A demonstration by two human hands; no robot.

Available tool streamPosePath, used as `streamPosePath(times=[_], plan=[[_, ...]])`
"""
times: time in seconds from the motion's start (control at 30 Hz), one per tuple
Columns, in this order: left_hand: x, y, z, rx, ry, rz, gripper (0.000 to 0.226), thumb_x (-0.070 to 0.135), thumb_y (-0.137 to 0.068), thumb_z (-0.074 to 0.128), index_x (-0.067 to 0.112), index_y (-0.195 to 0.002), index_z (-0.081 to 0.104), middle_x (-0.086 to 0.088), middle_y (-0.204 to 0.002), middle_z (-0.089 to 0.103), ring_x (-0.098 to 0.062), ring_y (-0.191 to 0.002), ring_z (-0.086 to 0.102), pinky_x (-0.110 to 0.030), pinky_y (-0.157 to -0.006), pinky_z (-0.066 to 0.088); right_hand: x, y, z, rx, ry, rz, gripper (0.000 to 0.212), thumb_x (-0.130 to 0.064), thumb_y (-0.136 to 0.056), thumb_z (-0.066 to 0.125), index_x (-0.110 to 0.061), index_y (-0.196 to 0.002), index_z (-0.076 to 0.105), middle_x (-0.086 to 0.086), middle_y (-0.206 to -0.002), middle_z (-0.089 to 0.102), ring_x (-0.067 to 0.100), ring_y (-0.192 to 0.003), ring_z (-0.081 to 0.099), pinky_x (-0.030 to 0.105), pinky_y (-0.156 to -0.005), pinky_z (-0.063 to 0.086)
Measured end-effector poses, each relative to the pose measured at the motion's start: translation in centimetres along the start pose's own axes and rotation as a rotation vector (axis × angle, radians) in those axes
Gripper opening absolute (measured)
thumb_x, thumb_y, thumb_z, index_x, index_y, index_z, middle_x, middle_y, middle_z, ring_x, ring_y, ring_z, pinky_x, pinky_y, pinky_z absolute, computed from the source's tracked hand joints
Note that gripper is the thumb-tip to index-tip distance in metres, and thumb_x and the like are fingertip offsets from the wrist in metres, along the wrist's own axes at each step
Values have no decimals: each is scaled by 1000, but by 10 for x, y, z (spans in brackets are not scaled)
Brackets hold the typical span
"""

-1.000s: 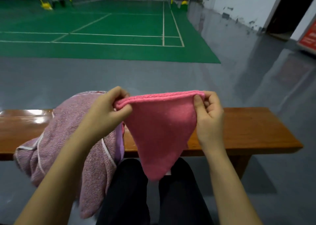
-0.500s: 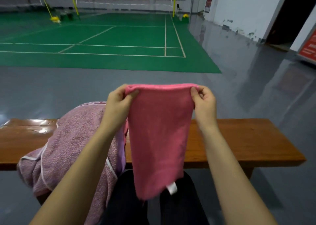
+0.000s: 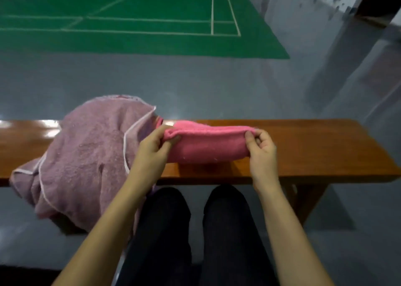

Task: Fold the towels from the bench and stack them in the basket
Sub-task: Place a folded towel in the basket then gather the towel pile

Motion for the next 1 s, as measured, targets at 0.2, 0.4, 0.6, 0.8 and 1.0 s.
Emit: streamPosePath(times=[0.2,0.4,0.6,0.8,1.0], plan=[[-67,63,28,-13,28,-206,7,27,-89,53,28,-88,60,20,-80,61,6,-78,51,-21,-75,42,84,35,-5,-55,69,224,12,-21,-99,47,-20,-96,59,1,-94,63,5,-82,57,18,-68,45],[-83,42,32,92,-47,-326,40,45,-85,56,5,-85,56,-18,-76,58,-8,-69,45,-44,-68,43,89,7,9,-19,150,185,12,-23,-100,46,-24,-92,55,-6,-88,59,4,-78,55,14,-66,43],[-84,-3,33,160,-224,-321,16,31,-93,57,15,-89,59,2,-76,64,-9,-72,56,-27,-65,37,94,-36,34,-55,304,108,10,-33,-100,44,-30,-94,51,-2,-82,57,15,-71,51,35,-63,43],[-116,-39,46,73,-478,-390,26,39,-94,52,16,-87,45,-26,-89,64,-44,-86,57,-34,-65,26,113,-70,54,-99,462,95,15,-31,-100,44,-18,-98,51,-1,-72,51,13,-59,43,31,-53,34],[-138,-44,56,-94,-719,-432,40,46,-96,44,10,-112,52,-30,-102,62,-50,-93,57,-46,-75,42,133,-75,61,-161,683,85,22,-30,-101,41,-11,-106,51,-6,-69,51,9,-55,45,31,-49,37]])
Point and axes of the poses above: each hand's wrist, its own y-axis away from the middle knuckle, its own z-axis out of the palm, x = y × z, the point moved 4 cm from there along -y, towards the middle knuckle
